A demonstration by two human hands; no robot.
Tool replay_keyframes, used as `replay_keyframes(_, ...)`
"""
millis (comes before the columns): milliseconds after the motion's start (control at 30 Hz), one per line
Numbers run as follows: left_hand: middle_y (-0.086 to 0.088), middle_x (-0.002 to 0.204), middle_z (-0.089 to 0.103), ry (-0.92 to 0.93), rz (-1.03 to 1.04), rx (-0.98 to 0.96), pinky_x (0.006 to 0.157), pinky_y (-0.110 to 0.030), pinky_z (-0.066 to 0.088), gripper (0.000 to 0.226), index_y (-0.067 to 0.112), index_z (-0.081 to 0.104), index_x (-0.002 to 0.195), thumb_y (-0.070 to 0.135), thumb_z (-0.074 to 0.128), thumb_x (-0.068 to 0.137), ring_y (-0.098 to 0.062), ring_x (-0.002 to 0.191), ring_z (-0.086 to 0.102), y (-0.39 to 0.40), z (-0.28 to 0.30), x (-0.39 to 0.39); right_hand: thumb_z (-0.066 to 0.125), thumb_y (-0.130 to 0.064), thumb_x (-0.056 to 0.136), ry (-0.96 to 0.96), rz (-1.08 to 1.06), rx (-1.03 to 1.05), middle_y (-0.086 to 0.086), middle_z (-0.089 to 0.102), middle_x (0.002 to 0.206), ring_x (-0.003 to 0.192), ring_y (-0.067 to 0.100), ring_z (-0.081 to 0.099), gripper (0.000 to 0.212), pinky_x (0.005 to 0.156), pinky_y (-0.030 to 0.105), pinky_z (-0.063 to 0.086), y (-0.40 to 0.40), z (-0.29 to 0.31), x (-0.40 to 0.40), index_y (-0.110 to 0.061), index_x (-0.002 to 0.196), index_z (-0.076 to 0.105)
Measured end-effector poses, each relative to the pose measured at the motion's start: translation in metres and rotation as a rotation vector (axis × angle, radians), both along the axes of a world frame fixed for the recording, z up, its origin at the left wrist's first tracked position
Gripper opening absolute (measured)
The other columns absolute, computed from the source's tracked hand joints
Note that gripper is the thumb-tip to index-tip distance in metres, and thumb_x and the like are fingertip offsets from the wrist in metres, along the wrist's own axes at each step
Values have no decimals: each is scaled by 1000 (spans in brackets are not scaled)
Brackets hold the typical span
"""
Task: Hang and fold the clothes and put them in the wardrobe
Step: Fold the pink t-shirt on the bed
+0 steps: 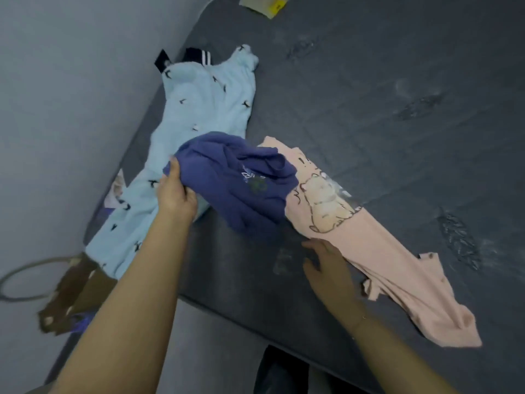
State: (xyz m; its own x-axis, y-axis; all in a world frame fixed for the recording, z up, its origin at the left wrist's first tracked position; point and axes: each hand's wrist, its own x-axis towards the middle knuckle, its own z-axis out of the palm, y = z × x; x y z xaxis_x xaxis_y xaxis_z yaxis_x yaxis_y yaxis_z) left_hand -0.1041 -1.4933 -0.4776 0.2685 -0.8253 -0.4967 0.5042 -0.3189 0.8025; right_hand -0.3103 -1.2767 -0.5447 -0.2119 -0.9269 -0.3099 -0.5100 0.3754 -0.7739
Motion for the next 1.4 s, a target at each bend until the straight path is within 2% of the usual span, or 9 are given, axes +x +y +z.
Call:
replay_keyframes(100,-11,112,65,-380,29,-64,88,-32,55,17,4,58,107,18,53,100,-21,102,61,-31,7,53,57,2,90,28,17,-7,8,60,121,113,23,53,32,95,21,36,-31,5,31,-5,120,63)
replay_keyframes(233,-11,153,33,-739,-305,80,112,-38,35,65,9,31,149,23,63,94,-26,137,39,-46,-29,83,57,2,88,56,51,13,10,61,122,114,26,53,33,96,21,34,-58,-4,52,-5,120,64)
replay_keyframes(333,-17,155,26,-1139,-503,122,113,-35,24,66,3,34,146,23,65,92,-31,143,24,-23,-64,62,58,0,87,125,82,77,10,59,126,117,26,51,36,99,24,35,-66,-25,45,-6,122,63)
replay_keyframes(467,-2,126,53,-726,-657,171,87,-18,39,39,5,53,130,13,63,93,-20,115,52,26,-114,7,59,-4,89,248,40,22,11,59,130,121,30,50,35,104,29,35,-78,-53,15,-5,124,63)
replay_keyframes(633,-1,133,52,-529,-700,452,88,-23,36,51,11,46,139,32,60,95,-16,111,50,31,-166,-55,62,-43,91,478,183,163,6,43,146,133,27,38,61,106,44,37,-101,-96,-30,-15,142,44)
replay_keyframes(767,2,127,58,-448,-667,430,89,-27,40,54,10,51,134,46,57,94,-19,114,55,15,-192,-75,51,-32,98,643,256,102,3,54,125,116,26,48,28,90,40,36,-109,-124,-35,-16,119,61)
replay_keyframes(1000,0,127,60,-527,-713,374,102,-31,43,32,15,60,125,31,57,97,-17,114,55,25,-198,-84,44,-9,102,-169,-603,7,9,57,85,83,25,55,10,76,31,42,-64,-110,-40,-11,94,50)
replay_keyframes(1233,-3,112,72,-194,-892,524,92,-32,52,40,20,63,121,47,44,100,-14,100,68,115,-180,-73,37,-11,103,-959,-1119,146,13,63,119,109,26,59,30,100,39,44,29,-68,-33,-1,126,54)
replay_keyframes(1400,9,118,70,-18,-829,609,84,-25,51,41,33,61,121,58,53,89,-7,104,67,160,-173,-60,44,-1,100,-565,-1058,340,1,66,73,65,11,59,21,55,15,49,87,-53,-37,-7,92,63)
